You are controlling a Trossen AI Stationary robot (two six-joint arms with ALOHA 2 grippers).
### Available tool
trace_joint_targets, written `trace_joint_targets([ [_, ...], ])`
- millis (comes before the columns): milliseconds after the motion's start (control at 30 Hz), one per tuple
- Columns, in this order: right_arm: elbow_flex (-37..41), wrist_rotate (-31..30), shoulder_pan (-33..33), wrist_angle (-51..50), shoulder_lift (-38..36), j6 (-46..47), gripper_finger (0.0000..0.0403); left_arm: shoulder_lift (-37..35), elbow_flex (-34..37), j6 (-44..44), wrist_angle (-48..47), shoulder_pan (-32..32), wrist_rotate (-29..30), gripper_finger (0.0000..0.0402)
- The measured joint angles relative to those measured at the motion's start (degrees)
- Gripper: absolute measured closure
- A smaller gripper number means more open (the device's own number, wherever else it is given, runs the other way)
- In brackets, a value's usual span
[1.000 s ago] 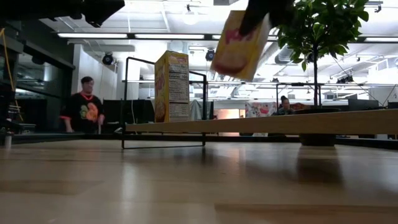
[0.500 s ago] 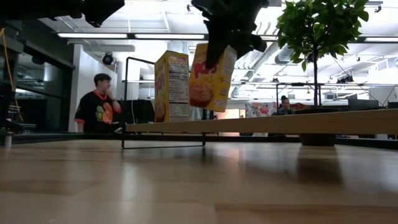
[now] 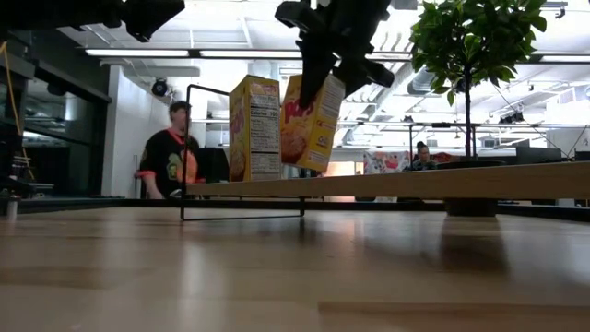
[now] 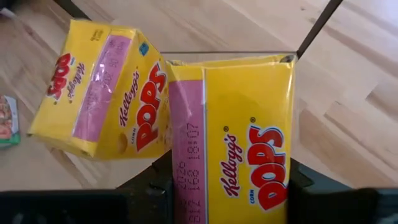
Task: Stack cereal on shelf
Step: Put the yellow cereal box aligned with the other yellow cereal box on the shelf
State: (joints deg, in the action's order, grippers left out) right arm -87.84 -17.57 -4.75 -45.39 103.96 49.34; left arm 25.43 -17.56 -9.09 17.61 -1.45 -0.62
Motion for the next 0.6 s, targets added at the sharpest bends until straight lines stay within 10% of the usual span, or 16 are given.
trace_joint_targets([
  [600,1.78,0.73,0.26,3.13,0.04,-2.27,0.0181,0.00,0.02,0.00,0.28,0.00,0.00,0.0058],
])
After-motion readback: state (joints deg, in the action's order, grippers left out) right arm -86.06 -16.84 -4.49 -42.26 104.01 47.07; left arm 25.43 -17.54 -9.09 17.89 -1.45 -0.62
